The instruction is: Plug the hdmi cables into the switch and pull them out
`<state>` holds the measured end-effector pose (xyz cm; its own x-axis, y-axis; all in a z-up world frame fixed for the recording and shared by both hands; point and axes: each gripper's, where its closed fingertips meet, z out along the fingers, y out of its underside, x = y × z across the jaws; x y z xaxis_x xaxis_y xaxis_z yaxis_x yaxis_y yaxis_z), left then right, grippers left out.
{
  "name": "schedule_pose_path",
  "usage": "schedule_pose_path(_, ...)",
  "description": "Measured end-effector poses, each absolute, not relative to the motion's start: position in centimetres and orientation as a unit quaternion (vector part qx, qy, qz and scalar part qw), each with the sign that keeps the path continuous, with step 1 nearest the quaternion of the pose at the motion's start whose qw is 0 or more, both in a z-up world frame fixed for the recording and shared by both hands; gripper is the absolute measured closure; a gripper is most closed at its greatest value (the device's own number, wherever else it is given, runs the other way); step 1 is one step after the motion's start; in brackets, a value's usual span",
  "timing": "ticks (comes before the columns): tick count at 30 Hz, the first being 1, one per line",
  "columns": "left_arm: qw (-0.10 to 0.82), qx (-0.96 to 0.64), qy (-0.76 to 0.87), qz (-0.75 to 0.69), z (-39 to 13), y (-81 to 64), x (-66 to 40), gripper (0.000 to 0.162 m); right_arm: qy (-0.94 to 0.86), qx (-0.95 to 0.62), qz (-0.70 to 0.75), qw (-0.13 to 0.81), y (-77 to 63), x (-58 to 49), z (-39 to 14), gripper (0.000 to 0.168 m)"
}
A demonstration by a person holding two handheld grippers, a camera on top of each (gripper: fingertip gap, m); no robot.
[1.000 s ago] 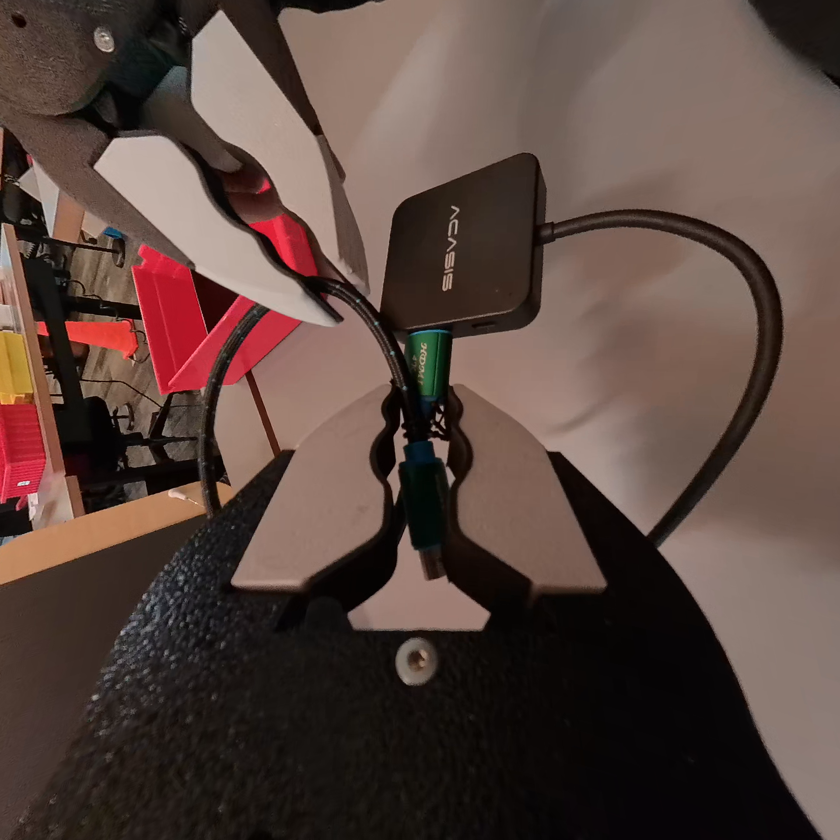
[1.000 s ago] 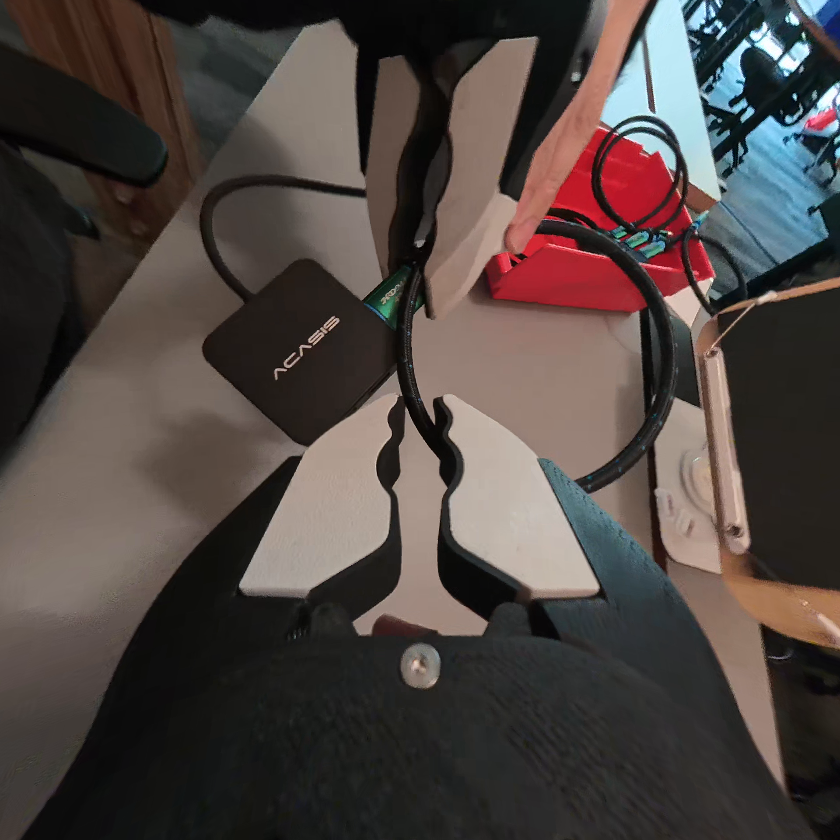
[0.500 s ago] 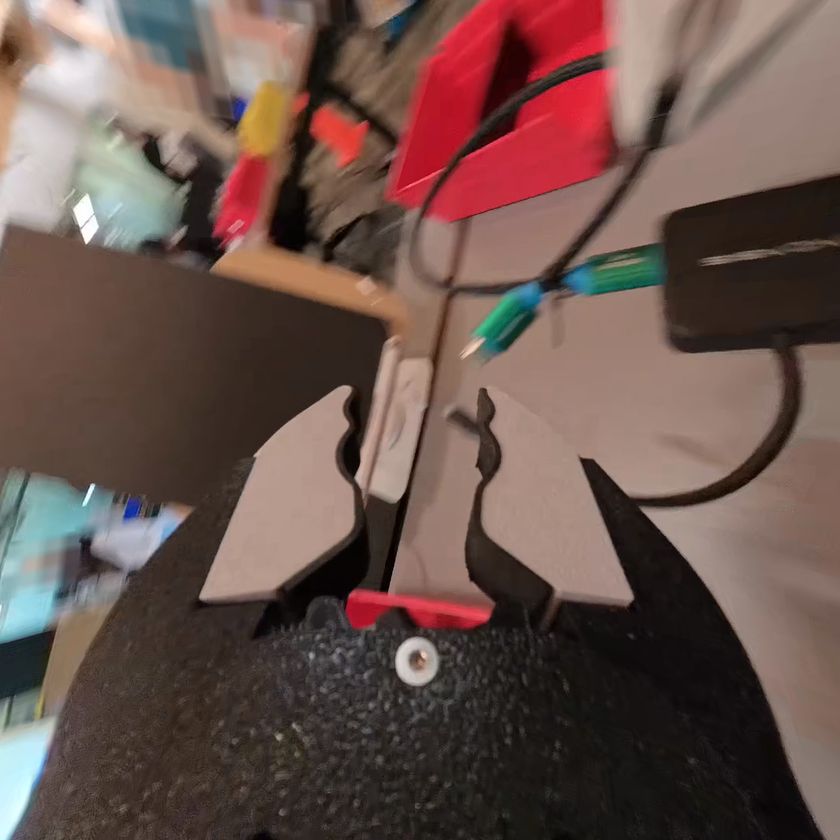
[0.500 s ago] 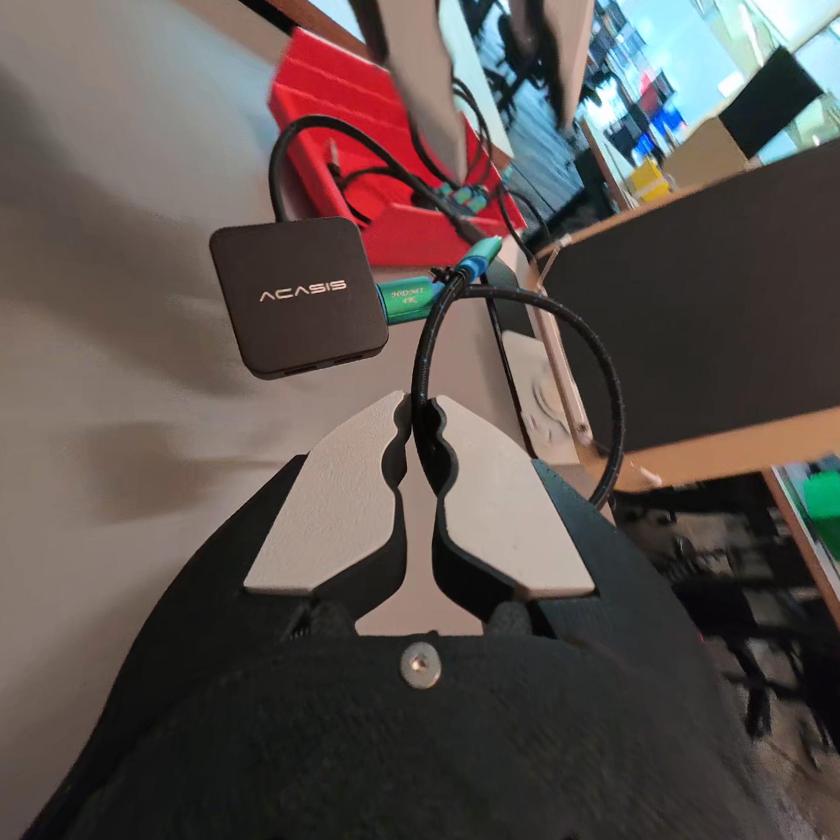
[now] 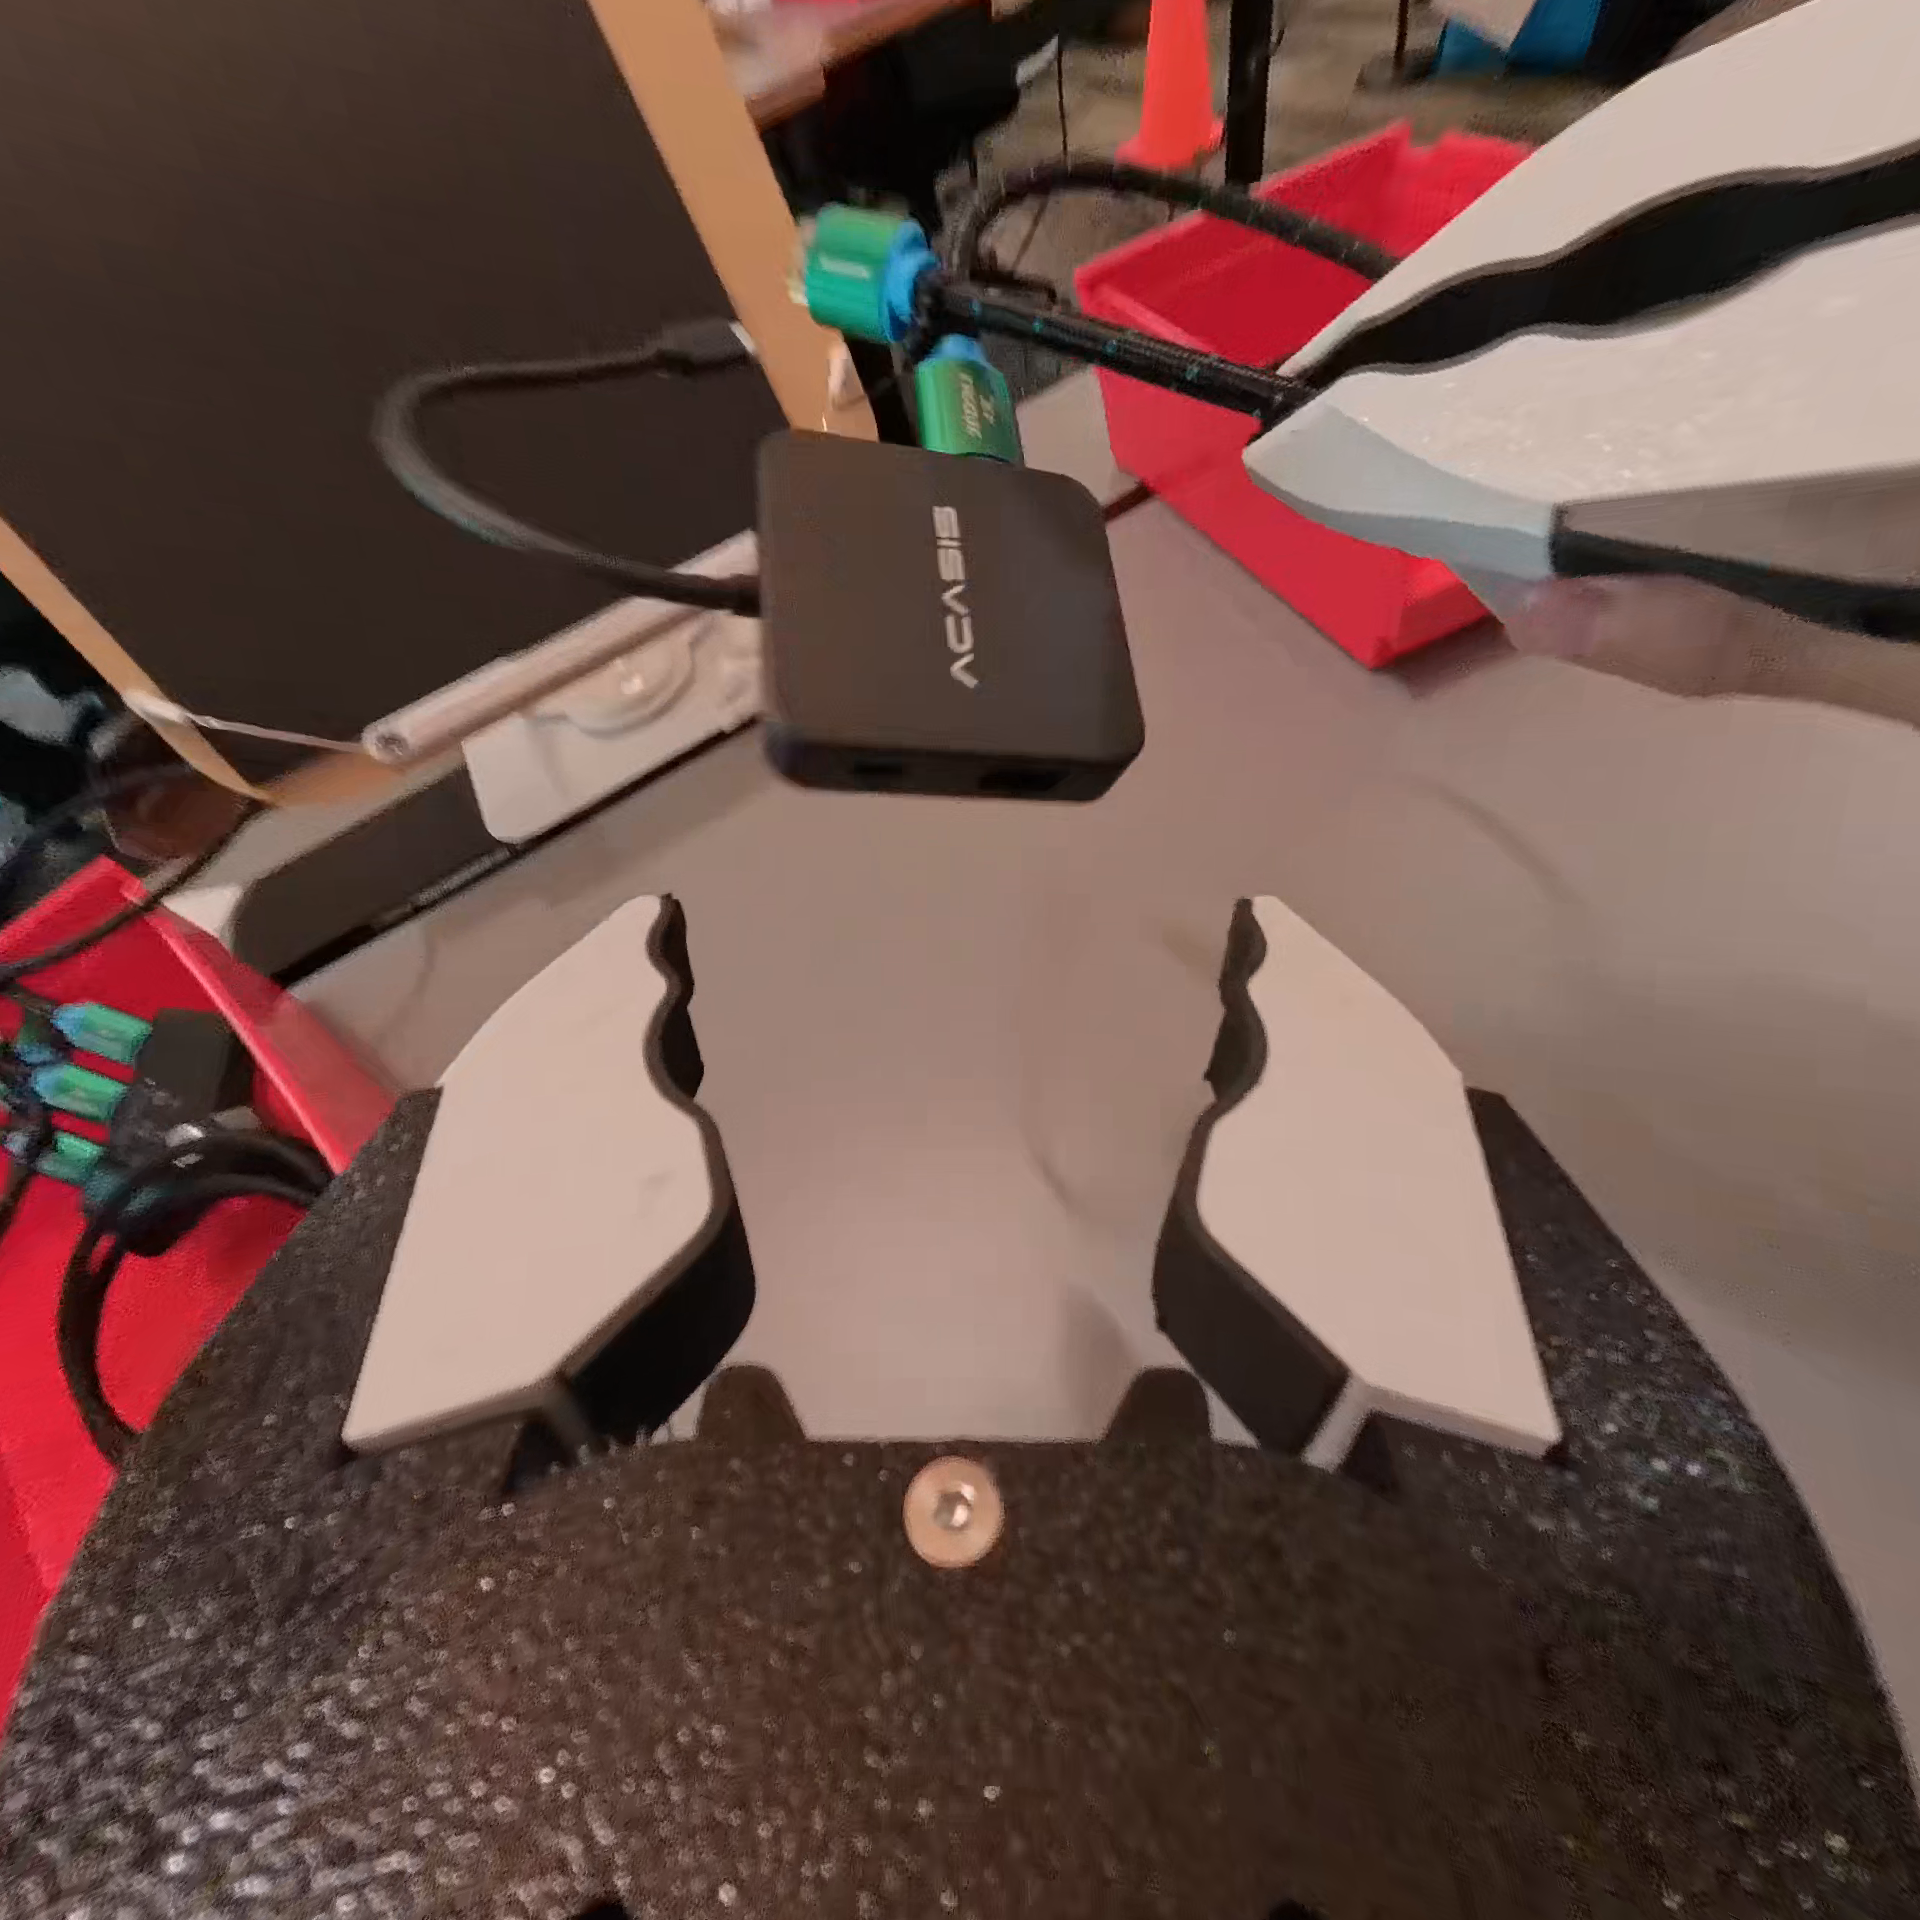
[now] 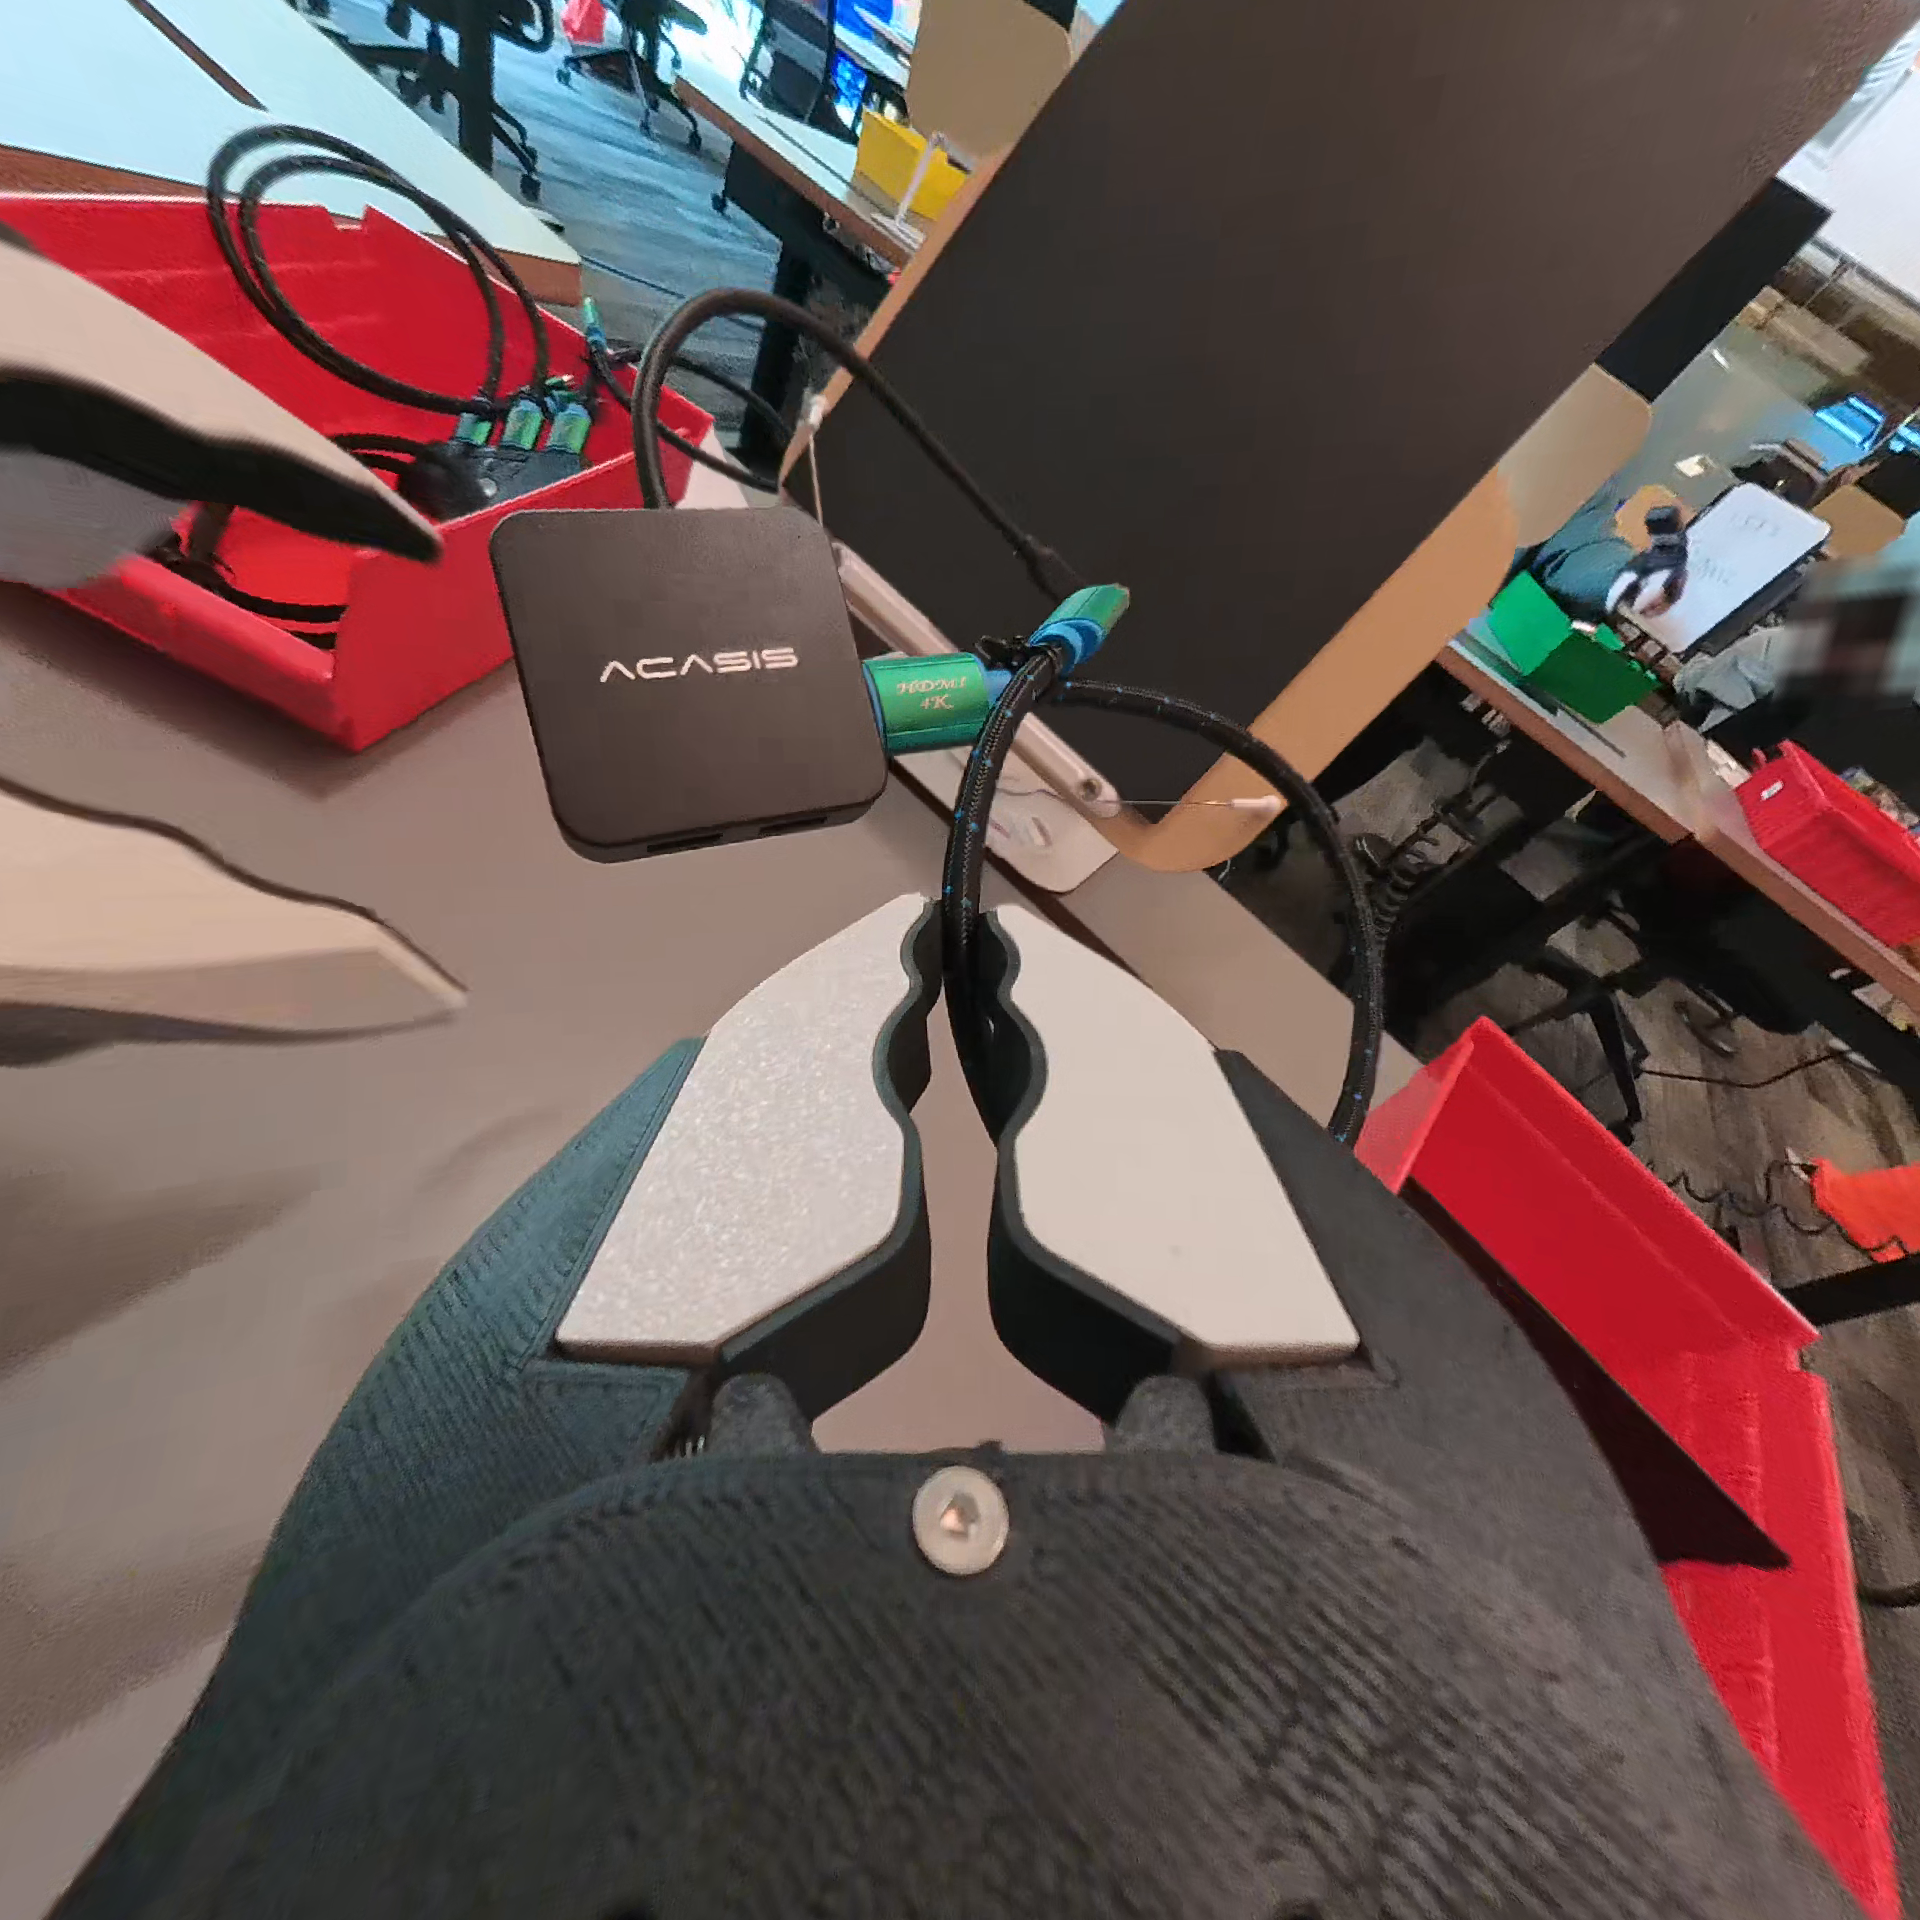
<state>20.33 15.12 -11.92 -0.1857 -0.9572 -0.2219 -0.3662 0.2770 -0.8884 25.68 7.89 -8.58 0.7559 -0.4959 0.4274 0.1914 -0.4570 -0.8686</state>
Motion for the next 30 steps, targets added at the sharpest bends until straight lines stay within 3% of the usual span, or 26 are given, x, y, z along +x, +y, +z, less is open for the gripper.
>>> schedule_pose_path(3,0.392,-0.508,0.682,-0.351,-12.9,15.0,21.6,0.069,0.091,-0.79,-0.352,0.494,8.6,24.5,-9.1,0.162)
schedule_pose_path(8,0.43,-0.497,0.688,-0.306,-12.7,15.7,22.4,0.07,0.075,-0.806,-0.352,0.47,9.0,23.2,-10.5,0.162)
schedule_pose_path(10,0.444,-0.487,0.7,-0.275,-13.1,16.0,22.6,0.076,0.076,-0.808,-0.332,0.482,9.2,22.8,-10.8,0.162)
schedule_pose_path(22,0.444,-0.389,0.768,-0.248,-15.8,15.7,24.2,0.076,0.086,-0.819,-0.234,0.516,8.3,21.7,-11.7,0.161)
schedule_pose_path(26,0.391,-0.362,0.791,-0.301,-16.1,14.4,23.9,0.076,0.039,-0.799,-0.216,0.559,7.6,20.9,-10.8,0.155)
schedule_pose_path(30,0.349,-0.304,0.828,-0.317,-16.6,14.6,22.8,0.076,-0.025,-0.765,-0.169,0.621,5.0,19.6,-7.6,0.134)
